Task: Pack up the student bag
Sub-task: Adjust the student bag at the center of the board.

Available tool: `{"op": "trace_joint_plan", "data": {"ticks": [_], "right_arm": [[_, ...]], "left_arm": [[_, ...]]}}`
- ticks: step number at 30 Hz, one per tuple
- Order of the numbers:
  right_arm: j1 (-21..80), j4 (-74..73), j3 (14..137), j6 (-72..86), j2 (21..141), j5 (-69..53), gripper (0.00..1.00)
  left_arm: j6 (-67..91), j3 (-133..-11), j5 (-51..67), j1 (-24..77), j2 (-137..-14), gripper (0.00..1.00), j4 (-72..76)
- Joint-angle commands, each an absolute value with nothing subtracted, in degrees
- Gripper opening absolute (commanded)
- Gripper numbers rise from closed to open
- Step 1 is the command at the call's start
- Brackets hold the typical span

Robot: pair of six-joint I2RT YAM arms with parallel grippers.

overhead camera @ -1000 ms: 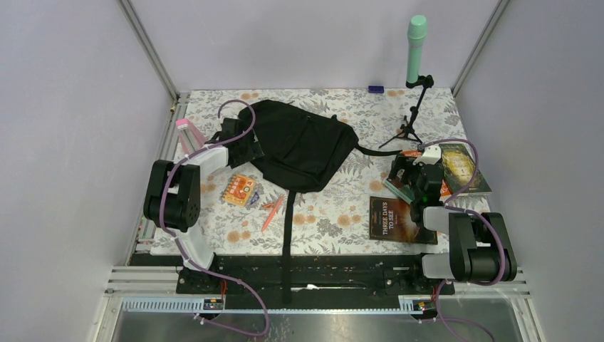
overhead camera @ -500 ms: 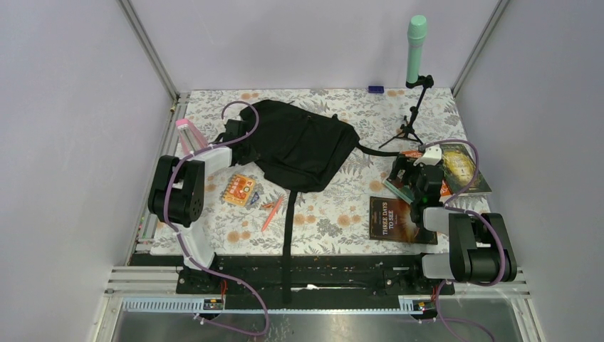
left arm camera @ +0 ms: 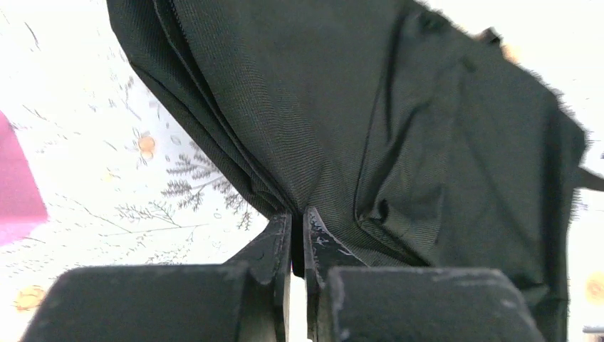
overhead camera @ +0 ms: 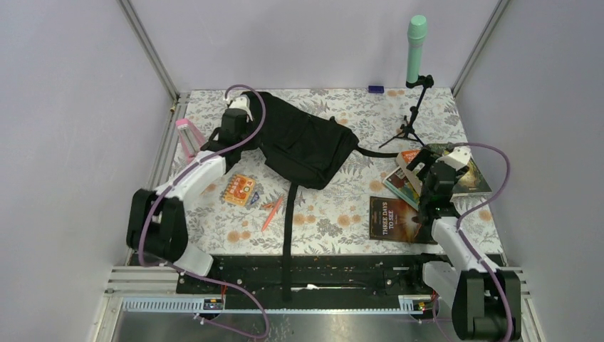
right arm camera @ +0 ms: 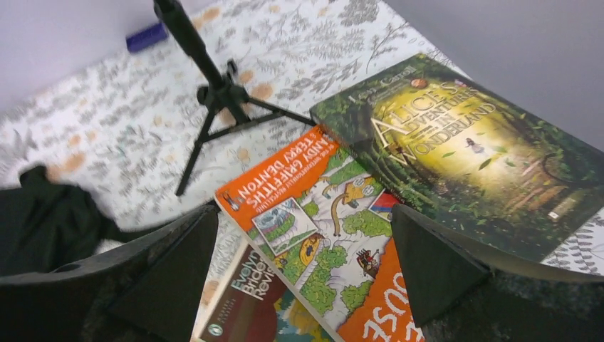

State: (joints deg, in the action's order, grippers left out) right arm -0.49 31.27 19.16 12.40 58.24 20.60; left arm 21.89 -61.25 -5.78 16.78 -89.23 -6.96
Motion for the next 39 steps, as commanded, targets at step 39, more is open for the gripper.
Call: {"op": "trace_joint_plan", "data": {"ticks": [39], "right_arm": [[10.9,-12.8,63.1,1.2,55.5,-45.1,1.00]], "left_arm": [[4.1,-75.5,51.3,23.4,-50.8,0.00,-16.9]]}}
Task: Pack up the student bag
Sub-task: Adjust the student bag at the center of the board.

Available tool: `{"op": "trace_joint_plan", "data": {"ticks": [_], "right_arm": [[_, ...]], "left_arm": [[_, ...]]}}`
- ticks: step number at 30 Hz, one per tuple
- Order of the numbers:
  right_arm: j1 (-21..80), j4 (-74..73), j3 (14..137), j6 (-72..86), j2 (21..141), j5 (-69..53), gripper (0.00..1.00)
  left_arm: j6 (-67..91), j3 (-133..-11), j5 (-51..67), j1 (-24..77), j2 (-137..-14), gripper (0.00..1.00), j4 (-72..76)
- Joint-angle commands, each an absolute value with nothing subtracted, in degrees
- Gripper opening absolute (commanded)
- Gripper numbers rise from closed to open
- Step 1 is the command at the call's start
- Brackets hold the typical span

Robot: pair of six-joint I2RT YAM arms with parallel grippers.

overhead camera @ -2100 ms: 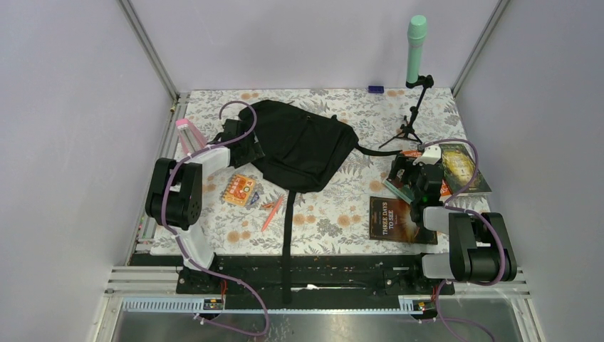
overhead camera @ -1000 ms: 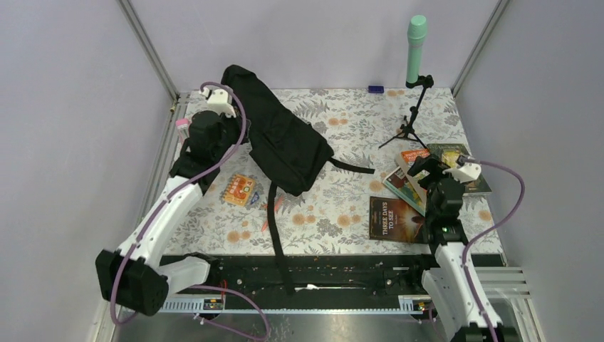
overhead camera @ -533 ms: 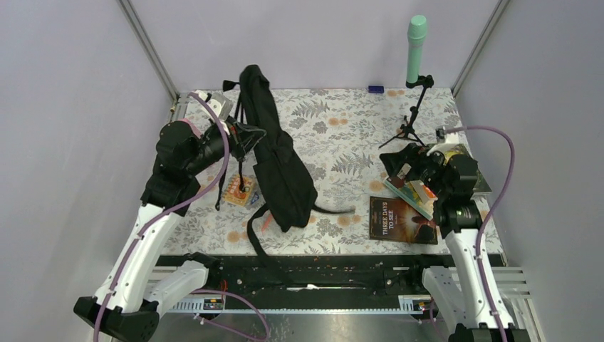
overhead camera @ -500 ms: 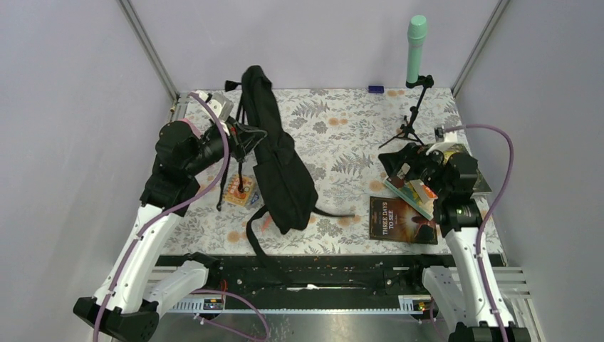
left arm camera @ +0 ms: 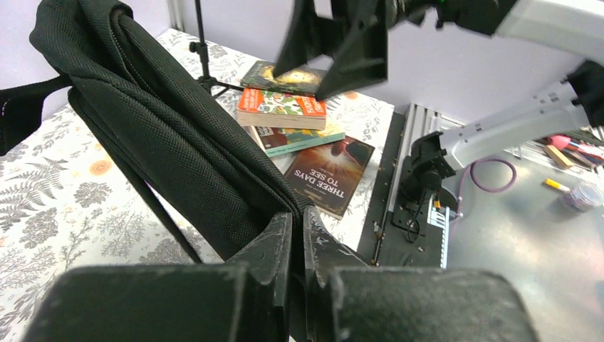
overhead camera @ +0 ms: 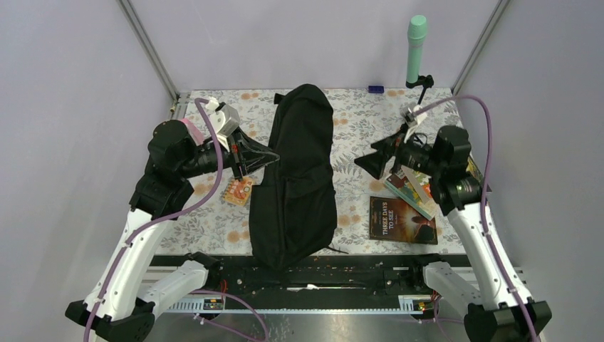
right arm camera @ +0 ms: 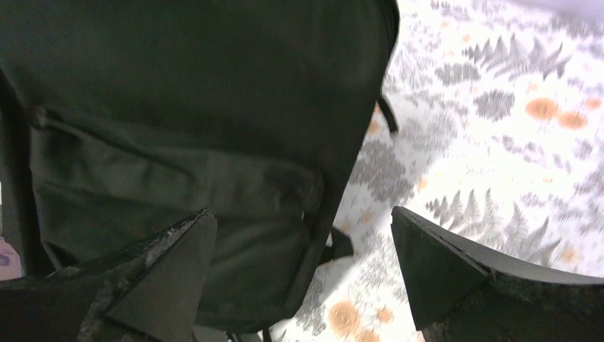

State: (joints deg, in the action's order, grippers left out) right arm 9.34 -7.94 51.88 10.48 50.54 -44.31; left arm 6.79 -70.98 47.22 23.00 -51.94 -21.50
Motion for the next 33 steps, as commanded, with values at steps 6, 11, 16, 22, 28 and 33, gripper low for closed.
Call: {"op": "trace_joint_plan", "data": {"ticks": [6,11,16,22,28,33], "right_arm": [[11.8,-15.2,77.3,-3.0,67.8,-54.3,1.00],[14.4,-22.5,89.2,-9.2,77.6,-57.7,1.00],[15.2,-20.0,90.9,-11.9,82.1,-61.0,1.00],[15.6,-17.3,91.6,-15.4,84.3,-60.5,1.00],[15.6,-15.7,92.4,-15.8,85.6,-64.1,1.00],[16.2,-15.3,90.0,-13.0,84.3,-68.1,0.99]], "left_arm": [[3.4,-77.3,53.7,23.9,-50.9,0.00,-19.5],[3.1,-78.4,56.7,24.4,-51.6,0.00,-21.3],[3.3,-78.5,58.6,25.3,-51.4,0.00,-21.3],[3.6,-78.3,59.9,26.8,-52.6,0.00,-21.3],[3.4,-78.0,60.3,27.7,-52.7,0.00,-21.3],[3.2,-77.7,59.3,27.8,-53.3,0.00,-21.3]]}}
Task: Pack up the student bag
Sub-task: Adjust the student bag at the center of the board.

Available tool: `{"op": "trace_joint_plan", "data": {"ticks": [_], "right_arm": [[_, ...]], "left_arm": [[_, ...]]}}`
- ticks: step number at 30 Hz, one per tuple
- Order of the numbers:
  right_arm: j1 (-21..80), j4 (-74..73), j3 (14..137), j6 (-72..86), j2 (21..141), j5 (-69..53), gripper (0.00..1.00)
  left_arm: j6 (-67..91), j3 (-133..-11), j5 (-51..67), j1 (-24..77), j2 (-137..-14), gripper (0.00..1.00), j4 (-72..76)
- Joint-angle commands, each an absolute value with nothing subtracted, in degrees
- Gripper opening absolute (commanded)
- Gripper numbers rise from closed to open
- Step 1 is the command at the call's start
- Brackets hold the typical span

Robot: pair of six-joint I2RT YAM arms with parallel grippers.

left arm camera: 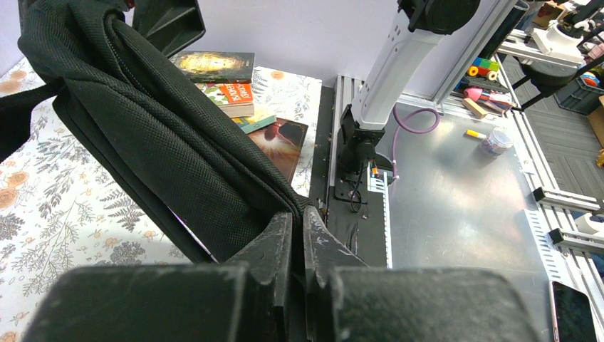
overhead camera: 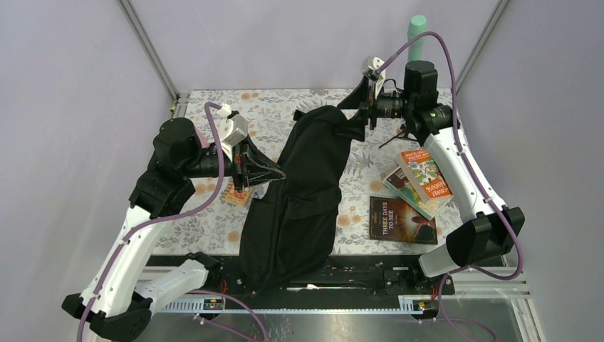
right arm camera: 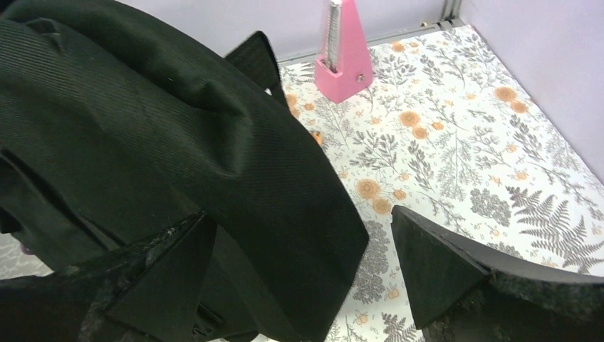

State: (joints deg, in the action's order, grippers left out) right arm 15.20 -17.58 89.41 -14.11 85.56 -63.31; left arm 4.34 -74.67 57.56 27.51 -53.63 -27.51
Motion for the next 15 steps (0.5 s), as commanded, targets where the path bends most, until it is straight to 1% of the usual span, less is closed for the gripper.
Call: {"op": "trace_joint_plan", "data": {"ticks": [1,5,7,8,10,11,12,13,14,15], "right_arm": [[16.3,-15.4,88.8,-12.9,83.7,-68.2,0.99],[16.3,-15.3,85.0,-11.8,80.3,-71.9,0.96],[16.5,-15.3,83.9,-10.4,78.8,-73.2,0.93],[16.5,-15.3,83.4,-9.7,78.0,-73.6,0.87],[16.5,-15.3,82.5,-7.9,76.3,-73.8,0.74],[16.5,-15.3,82.0,-7.2,75.5,-73.6,0.64],[16.6,-15.3,81.4,-6.3,74.4,-72.6,0.47],[16.5,-15.3,80.9,-4.9,73.0,-70.4,0.32],[16.5,-15.4,80.2,-3.6,71.8,-67.2,0.20],[16.5,-15.6,79.3,-2.7,70.3,-63.8,0.11]], "left_arm": [[3.2,-77.6,59.2,27.8,-53.5,0.00,-21.3],[2.9,-77.5,59.3,28.1,-54.0,0.00,-21.3],[2.8,-77.4,59.3,28.2,-54.1,0.00,-21.3],[2.8,-77.3,59.4,28.2,-54.2,0.00,-21.3],[2.3,-77.0,58.6,28.2,-54.0,0.00,-21.3],[1.8,-76.7,57.6,28.2,-53.9,0.00,-21.3],[1.2,-76.4,56.2,28.2,-53.7,0.00,-21.3],[0.6,-75.8,54.6,28.2,-53.5,0.00,-21.5],[0.5,-75.3,52.1,28.2,-53.3,0.00,-21.7],[-1.2,-74.8,48.9,28.2,-53.1,0.00,-22.0]]}}
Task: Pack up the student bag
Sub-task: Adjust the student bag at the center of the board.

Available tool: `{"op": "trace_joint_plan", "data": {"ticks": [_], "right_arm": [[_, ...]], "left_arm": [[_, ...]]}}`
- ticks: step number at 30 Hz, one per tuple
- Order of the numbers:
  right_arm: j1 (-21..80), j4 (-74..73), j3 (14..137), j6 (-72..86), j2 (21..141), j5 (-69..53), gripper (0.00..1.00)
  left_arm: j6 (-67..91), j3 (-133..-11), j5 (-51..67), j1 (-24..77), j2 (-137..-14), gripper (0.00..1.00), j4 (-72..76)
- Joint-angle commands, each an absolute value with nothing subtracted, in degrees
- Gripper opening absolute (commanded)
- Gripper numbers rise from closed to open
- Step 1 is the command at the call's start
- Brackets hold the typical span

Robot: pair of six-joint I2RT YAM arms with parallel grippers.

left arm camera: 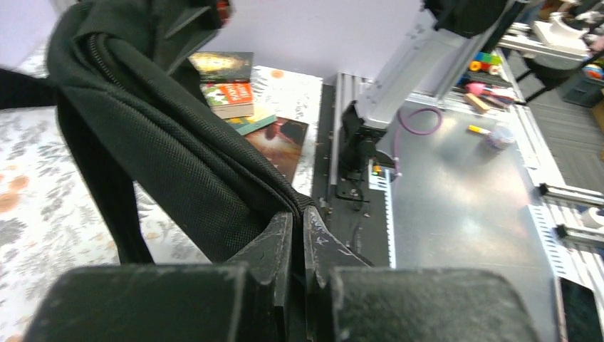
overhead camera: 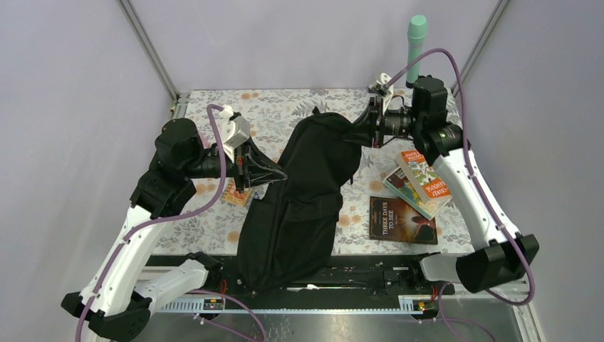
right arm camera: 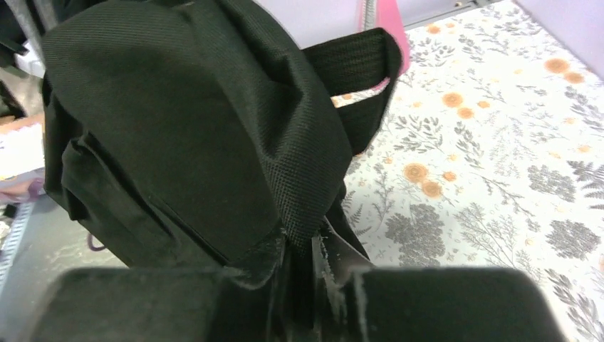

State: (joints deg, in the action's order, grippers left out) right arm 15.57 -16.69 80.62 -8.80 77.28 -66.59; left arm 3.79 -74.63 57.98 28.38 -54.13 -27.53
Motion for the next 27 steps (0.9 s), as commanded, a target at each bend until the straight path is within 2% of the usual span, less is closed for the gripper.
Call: {"op": "trace_joint_plan", "data": {"ticks": [1,2,3,4,6,7,8,9,11,15,19,23,27], "right_arm": [[16.6,-15.6,78.2,-1.7,68.8,-59.9,0.03],[16.5,-15.7,77.1,-0.6,67.2,-53.6,0.00],[16.5,-16.2,76.2,1.7,65.6,-48.8,0.00],[16.5,-16.8,75.4,4.4,64.2,-43.6,0.00],[16.5,-18.2,74.0,9.2,61.5,-34.9,0.00],[16.5,-19.0,73.4,11.7,60.4,-31.1,0.00],[16.5,-19.5,72.6,14.3,59.3,-27.9,0.00],[16.5,-19.8,71.6,16.9,58.3,-24.4,0.00],[16.5,-21.2,69.8,20.5,56.0,-19.4,0.00],[16.5,-22.6,65.4,27.3,52.1,-8.5,0.00],[16.5,-18.0,59.5,36.4,47.1,-3.7,0.00],[16.5,-10.1,50.7,45.0,41.2,-2.5,0.00],[16.5,-8.9,46.3,49.6,36.5,-0.3,0.00]], "left_arm": [[-2.5,-74.1,45.1,28.2,-52.8,0.00,-22.1],[-3.3,-73.3,40.1,28.2,-52.7,0.01,-22.1],[-3.7,-72.4,35.0,28.2,-52.6,0.08,-21.7],[-3.9,-71.5,29.2,28.2,-52.7,0.23,-21.2],[-3.5,-70.7,19.4,28.2,-53.4,0.66,-20.5],[-3.1,-70.8,15.6,28.2,-53.8,0.83,-20.8],[-2.8,-71.1,13.3,28.2,-54.3,0.92,-21.1],[-2.1,-71.3,11.1,28.2,-54.5,0.97,-21.1],[-1.2,-71.1,11.0,28.2,-54.6,0.99,-20.5],[2.4,-68.3,18.1,28.4,-54.7,0.99,-16.4],[3.9,-65.3,23.6,32.0,-55.7,0.99,-11.8],[1.8,-64.0,22.4,39.3,-57.3,0.99,-11.5],[-1.8,-60.9,15.6,49.1,-58.6,0.99,-10.5]]}}
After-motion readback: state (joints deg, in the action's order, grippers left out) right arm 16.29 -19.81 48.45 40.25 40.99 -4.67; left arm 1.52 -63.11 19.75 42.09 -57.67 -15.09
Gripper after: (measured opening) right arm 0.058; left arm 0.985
